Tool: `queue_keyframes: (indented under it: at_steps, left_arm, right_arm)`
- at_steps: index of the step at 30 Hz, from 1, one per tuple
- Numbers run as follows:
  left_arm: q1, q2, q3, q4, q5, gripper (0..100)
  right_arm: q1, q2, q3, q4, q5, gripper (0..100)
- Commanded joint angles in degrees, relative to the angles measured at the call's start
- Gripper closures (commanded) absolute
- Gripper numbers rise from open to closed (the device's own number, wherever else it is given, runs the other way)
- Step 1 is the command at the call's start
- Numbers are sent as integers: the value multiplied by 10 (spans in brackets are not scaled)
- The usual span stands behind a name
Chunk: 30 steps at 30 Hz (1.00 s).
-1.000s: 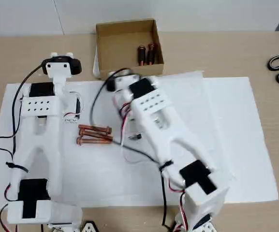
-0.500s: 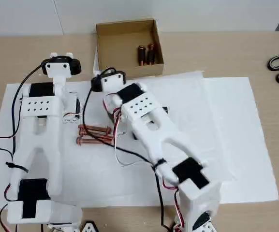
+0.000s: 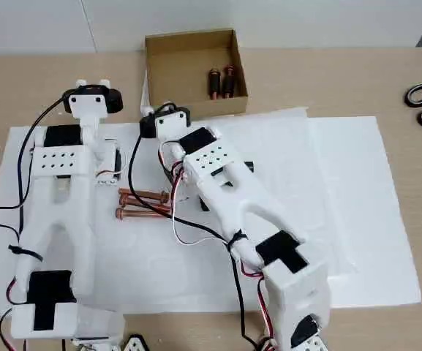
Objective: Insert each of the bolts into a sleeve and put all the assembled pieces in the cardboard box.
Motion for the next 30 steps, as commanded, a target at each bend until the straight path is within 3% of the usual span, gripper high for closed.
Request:
queue_keyframes:
  at_steps: [1,8,14,30]
  left_arm:
    - [-2,-26,-1,-8,5,992]
    - [-2,-26,-1,-8,5,992]
    - [-2,-26,-1,-8,5,992]
    - [-2,-27,-1,-7,5,992]
  right_arm:
    - [18,13,-2,-7,0,758]
    - [29,26,-2,-6,0,764]
    - [26,30,-3,-8,2,899]
    - [9,28,-1,68,-1,842]
